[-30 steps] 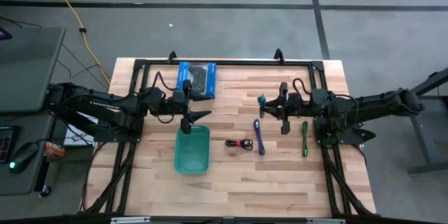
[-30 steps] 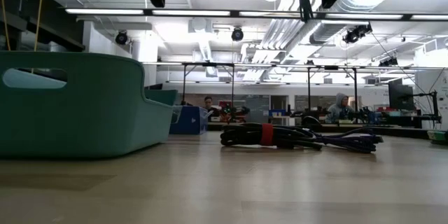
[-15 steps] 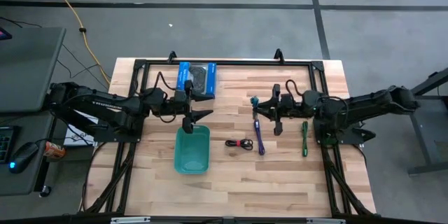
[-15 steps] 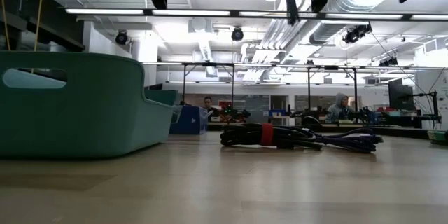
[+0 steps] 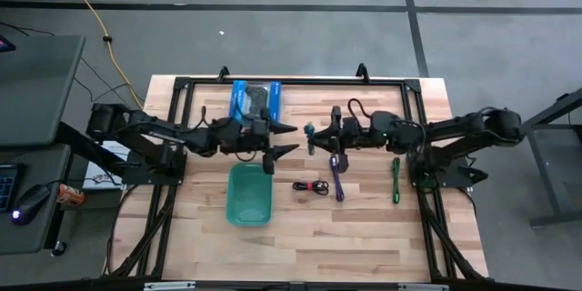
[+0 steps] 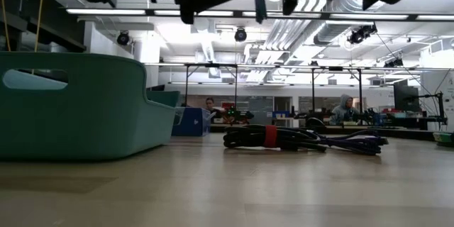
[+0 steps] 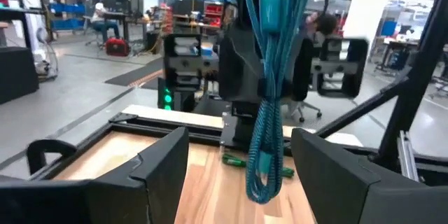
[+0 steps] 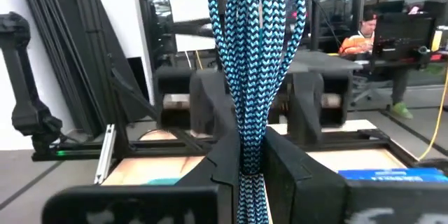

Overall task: Pick and place USB-C Cables
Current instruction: Put the blue charger cable into the green bin

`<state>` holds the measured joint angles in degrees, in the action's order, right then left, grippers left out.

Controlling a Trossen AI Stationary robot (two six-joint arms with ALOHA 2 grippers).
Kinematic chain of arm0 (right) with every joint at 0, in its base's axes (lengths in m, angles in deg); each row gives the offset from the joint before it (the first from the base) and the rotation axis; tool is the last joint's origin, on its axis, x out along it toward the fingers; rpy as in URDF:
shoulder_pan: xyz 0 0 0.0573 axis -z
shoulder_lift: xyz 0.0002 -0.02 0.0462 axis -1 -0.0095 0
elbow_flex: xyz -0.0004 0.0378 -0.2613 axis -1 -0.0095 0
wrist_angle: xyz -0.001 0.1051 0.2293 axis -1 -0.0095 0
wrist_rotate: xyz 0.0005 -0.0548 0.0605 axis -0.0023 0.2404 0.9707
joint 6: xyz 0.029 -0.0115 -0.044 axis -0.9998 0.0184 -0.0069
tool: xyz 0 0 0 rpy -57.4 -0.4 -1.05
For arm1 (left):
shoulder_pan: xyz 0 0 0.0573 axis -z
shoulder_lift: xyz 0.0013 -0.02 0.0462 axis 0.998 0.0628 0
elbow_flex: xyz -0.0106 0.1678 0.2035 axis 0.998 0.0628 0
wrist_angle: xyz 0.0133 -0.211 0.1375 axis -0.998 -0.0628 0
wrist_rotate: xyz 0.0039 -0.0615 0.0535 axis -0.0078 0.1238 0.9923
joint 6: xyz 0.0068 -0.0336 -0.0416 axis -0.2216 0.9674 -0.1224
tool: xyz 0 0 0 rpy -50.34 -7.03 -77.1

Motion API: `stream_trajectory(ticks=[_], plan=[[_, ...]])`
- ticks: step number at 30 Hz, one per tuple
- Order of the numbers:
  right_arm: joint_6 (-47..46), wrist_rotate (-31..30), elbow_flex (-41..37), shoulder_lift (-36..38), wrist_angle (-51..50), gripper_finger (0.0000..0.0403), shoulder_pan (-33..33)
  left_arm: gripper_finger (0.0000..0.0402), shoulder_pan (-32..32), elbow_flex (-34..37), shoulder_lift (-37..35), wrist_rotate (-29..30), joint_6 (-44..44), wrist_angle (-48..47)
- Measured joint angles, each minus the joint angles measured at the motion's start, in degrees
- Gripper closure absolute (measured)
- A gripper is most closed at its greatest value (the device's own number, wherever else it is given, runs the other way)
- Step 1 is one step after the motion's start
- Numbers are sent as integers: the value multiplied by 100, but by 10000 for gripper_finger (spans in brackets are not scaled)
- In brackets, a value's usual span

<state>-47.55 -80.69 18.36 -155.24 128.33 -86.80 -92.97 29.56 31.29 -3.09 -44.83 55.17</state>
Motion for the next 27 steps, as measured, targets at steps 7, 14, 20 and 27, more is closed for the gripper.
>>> stream_trajectory(ticks=[7,14,20,27], plan=[[49,92,256,-308,4,375,-2,167,0,-271,475,-26,-2,22],[99,183,355,-468,43,375,-2,167,20,-492,687,-442,54,56],[146,201,352,-468,172,375,-2,167,68,-510,694,-469,54,41],[121,244,352,-470,176,375,-4,167,74,-510,757,-230,57,135]])
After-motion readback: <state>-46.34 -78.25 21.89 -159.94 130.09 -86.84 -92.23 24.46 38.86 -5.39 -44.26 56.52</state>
